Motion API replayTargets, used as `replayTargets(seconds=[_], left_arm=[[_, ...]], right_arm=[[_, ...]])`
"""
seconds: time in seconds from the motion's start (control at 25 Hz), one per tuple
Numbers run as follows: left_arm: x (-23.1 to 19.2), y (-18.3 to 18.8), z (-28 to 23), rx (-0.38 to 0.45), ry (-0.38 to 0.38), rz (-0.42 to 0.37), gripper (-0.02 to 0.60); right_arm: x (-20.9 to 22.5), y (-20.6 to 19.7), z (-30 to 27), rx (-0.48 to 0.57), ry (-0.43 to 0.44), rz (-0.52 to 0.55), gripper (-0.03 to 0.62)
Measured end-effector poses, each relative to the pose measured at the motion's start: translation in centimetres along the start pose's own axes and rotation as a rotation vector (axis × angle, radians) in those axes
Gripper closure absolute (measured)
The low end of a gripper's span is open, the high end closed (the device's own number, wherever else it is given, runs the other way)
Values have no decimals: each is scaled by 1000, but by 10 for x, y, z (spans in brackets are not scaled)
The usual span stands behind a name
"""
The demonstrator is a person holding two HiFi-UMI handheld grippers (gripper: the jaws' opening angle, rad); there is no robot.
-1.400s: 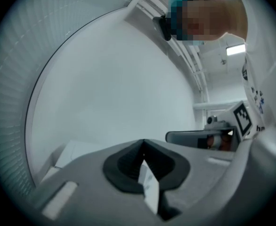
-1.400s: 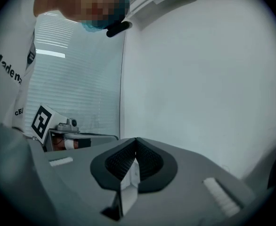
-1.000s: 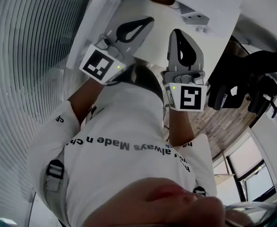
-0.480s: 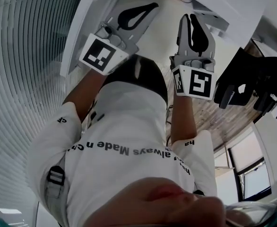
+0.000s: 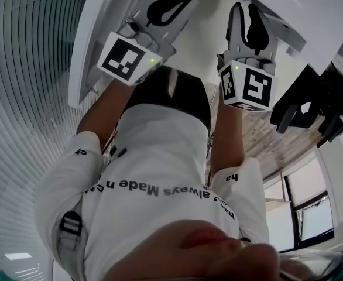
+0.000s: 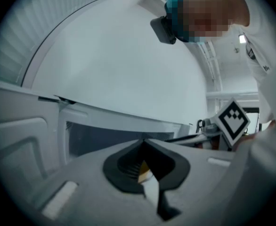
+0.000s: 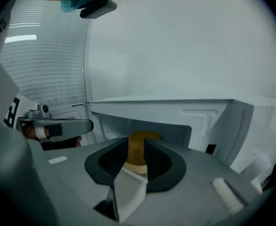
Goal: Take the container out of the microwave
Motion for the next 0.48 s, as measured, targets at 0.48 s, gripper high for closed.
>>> replayTargets(seconds=[0.48], left_arm=[[-34,-34,-6,-8,36,18,578]], right_arm=[[6,-25,-48,-62,-99,-22,459]])
Point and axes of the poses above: the fingertips, and each gripper's own axes: z backward along the fingers, x to its right, y out of its top, the point moved 3 cm from there along z, backward along the fingers, and after that the axes turned 15 degrees about -y, right-handed, at the moved point
